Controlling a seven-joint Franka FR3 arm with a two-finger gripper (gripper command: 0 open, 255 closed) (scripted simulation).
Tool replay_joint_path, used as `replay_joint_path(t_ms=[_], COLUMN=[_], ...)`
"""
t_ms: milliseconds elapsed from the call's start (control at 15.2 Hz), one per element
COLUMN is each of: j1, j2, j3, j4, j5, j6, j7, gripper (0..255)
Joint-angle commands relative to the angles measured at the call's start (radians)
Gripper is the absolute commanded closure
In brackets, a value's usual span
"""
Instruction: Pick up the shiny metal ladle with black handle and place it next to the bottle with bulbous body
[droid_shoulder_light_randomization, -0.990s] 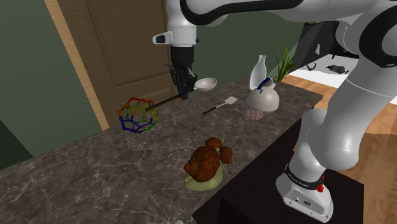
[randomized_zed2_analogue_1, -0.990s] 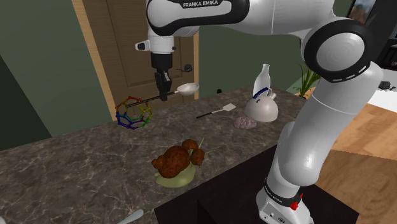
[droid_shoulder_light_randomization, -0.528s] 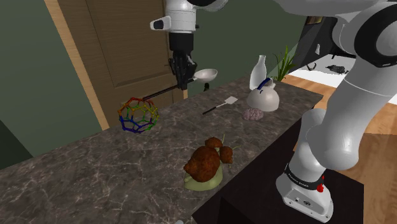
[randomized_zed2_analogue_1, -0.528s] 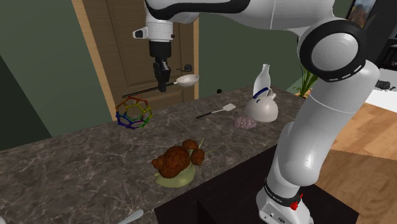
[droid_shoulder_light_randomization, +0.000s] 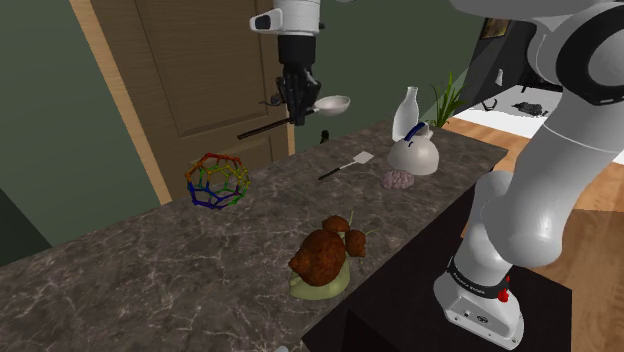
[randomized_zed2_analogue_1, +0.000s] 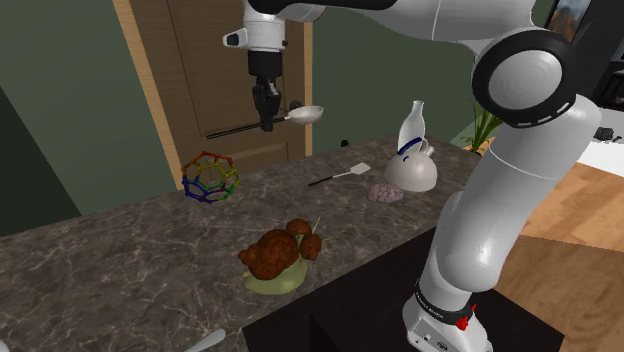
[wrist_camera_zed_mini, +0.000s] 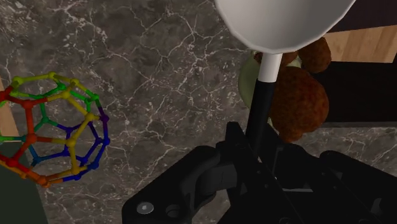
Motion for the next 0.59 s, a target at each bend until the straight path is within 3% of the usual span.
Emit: replay_joint_path(t_ms=[0,528], j1=[-0.021,-0.099], j2=[-0.019,-0.051], j3=[-0.029,-0.147], j4=[-0.019,-0.042], j5=[-0.007,-0.042], j6=[-0.007,-0.040], j7=[-0.050,-0.243], gripper=[255,255])
